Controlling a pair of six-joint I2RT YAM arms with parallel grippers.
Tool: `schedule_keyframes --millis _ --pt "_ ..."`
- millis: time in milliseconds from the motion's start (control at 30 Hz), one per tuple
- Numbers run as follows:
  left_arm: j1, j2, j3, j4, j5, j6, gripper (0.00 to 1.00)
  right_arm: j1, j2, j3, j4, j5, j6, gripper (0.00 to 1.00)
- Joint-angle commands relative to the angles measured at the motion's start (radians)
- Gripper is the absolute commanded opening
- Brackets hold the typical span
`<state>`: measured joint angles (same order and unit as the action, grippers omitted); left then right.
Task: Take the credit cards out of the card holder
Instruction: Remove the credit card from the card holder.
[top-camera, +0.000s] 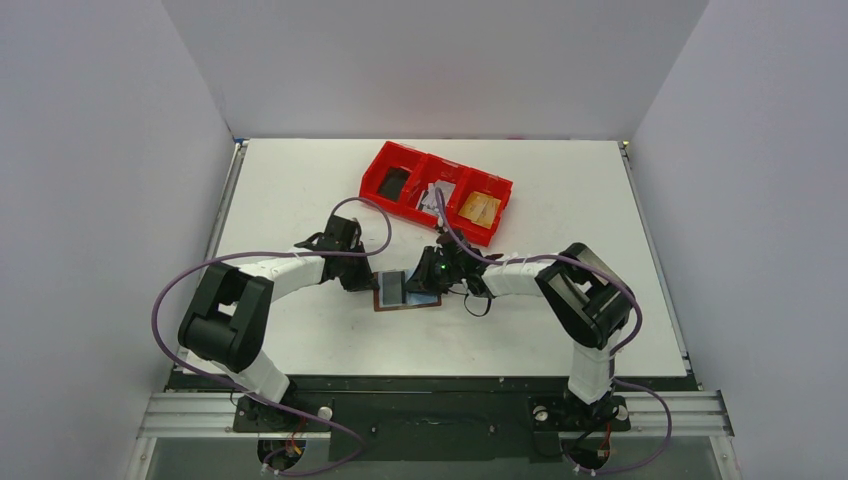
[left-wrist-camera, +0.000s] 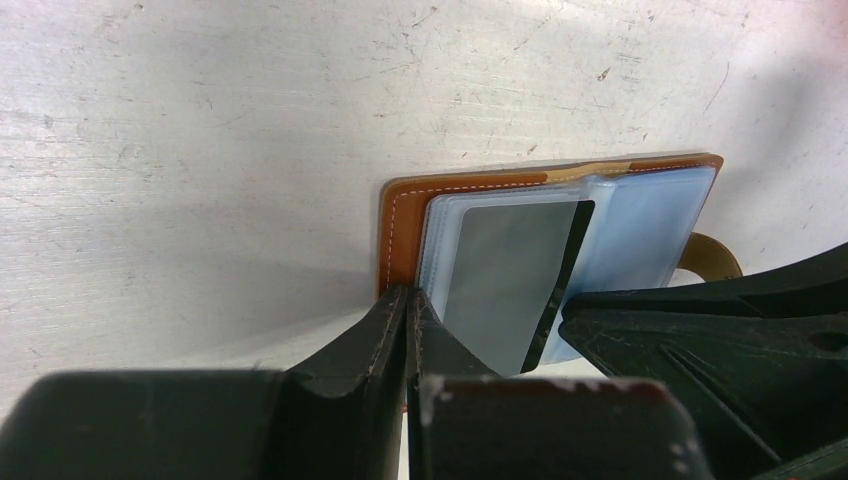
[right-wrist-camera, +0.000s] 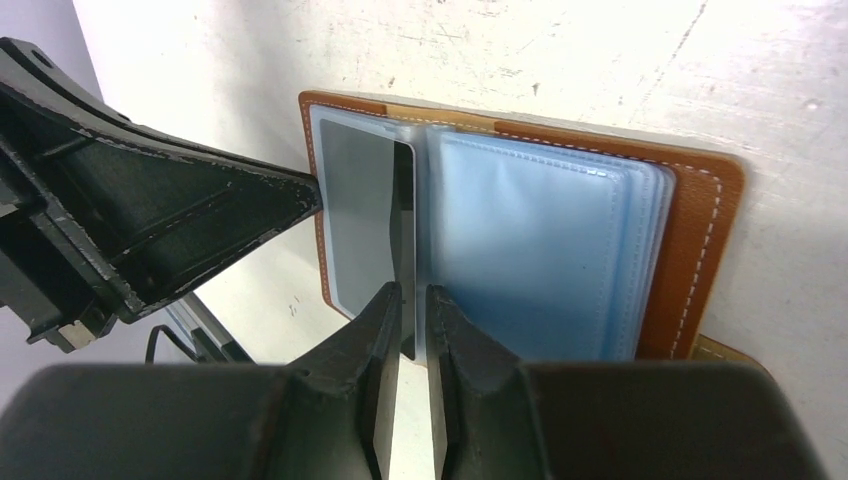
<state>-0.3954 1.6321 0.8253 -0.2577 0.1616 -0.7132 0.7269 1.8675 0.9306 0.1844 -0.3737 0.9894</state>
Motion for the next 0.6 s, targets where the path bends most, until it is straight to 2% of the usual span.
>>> schedule_keyframes --millis 0,567 --pt "-0.007 0.070 -0.038 -0.057 -0.039 0.034 0.00 -0.004 0.001 0.002 0.074 -0.025 0.018 0.13" --pt "-0.017 0.084 -0.034 -0.046 -0.028 0.027 0.00 -0.004 0.059 -0.004 0.106 -0.041 0.040 0.20"
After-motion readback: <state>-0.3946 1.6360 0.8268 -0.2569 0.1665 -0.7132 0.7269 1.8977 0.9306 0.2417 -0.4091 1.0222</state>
